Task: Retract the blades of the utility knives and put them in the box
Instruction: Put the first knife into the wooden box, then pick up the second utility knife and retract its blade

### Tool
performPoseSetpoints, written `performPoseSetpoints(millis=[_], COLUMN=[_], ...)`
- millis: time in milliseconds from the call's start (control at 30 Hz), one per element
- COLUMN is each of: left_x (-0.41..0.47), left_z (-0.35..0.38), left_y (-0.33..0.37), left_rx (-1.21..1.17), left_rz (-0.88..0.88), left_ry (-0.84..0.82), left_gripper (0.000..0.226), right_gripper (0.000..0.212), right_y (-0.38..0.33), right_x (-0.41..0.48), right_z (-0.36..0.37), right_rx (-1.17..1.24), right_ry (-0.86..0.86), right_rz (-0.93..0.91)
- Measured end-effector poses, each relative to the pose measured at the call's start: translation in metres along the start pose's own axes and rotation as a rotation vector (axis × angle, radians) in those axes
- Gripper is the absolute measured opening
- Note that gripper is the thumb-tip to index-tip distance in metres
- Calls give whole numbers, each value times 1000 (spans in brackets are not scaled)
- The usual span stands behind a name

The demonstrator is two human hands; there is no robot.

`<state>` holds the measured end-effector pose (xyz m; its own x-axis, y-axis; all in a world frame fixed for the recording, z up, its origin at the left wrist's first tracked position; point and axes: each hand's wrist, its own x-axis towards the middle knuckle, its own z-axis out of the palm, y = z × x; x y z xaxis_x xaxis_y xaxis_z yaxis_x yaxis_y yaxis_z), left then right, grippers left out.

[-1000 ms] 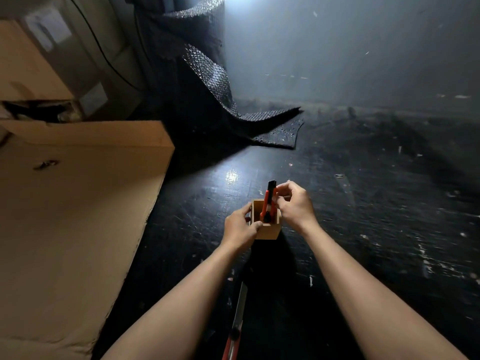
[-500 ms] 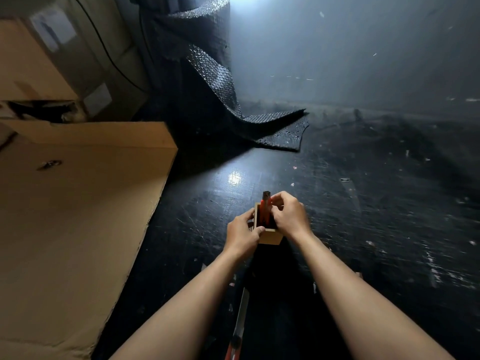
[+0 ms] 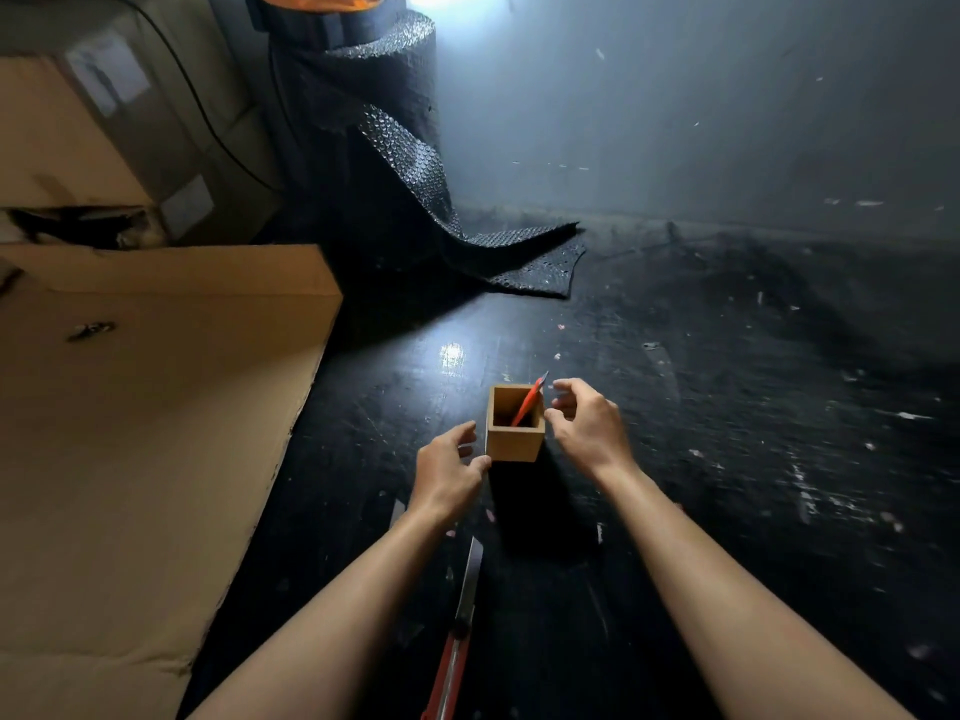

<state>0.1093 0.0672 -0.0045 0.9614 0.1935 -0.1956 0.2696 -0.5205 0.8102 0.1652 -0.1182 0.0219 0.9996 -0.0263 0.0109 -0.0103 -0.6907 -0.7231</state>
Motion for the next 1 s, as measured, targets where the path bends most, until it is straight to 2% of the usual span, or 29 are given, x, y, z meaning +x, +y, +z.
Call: performPoseSetpoints(millis=[100, 267, 433, 600, 800, 1000], left_x=[-31, -83, -120, -147, -161, -157], left_z=[-8, -12, -10, 2, 13, 9], left_y=[-15, -47, -76, -102, -114, -106], left_rx=[58, 139, 200, 210, 69, -168], left_rz=[24, -43, -121, -182, -240, -281], left_ry=[0, -86, -212, -259, -227, -210], left_gripper=[47, 34, 34, 40, 35, 40], right_gripper=[24, 19, 18, 23, 27, 26], right_y=[-4, -3, 12, 23, 34, 36], right_x=[-35, -98, -160, -202, -218, -217], right_z=[2, 28, 68, 94, 108, 99], right_rx=[0, -17, -64, -18, 165, 416], right_ry=[-39, -265, -433, -581, -568, -486], right_rz=[6, 67, 203, 323, 470, 504])
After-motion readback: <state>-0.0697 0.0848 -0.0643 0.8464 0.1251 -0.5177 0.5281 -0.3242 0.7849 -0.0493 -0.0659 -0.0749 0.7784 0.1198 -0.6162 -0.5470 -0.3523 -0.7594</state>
